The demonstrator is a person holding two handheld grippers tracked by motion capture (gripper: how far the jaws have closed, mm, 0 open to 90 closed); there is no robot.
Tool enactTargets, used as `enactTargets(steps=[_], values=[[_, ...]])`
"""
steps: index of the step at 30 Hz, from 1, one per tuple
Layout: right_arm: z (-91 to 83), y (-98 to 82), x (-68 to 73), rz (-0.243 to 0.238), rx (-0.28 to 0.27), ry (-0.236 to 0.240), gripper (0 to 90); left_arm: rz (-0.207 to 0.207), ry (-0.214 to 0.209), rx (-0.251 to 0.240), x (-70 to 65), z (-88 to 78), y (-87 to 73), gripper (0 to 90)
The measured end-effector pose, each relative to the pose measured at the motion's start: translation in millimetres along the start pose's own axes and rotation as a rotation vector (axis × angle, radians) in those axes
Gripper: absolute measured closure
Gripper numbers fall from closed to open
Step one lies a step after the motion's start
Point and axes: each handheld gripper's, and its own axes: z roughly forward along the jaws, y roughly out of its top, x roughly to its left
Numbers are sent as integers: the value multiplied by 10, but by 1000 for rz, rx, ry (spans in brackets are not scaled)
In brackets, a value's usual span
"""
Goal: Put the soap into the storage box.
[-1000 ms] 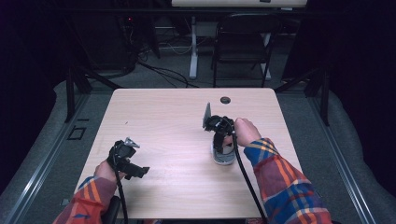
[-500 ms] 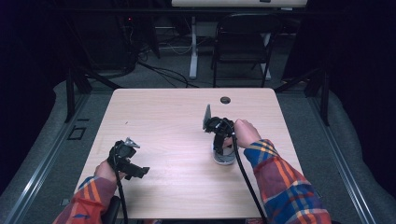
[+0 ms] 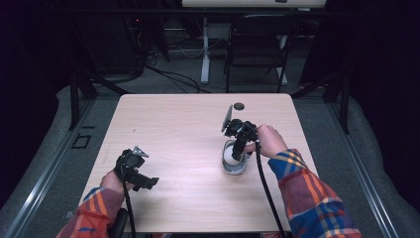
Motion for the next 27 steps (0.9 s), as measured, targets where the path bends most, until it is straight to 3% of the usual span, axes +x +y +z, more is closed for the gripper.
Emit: enactTargets(steps=[14, 27], values=[[-248, -456, -83, 59, -88, -49, 33, -1, 1, 1, -3, 2, 2, 8], [-213, -966, -139, 103, -75, -86, 0, 0, -1, 6, -4, 4, 6, 8]])
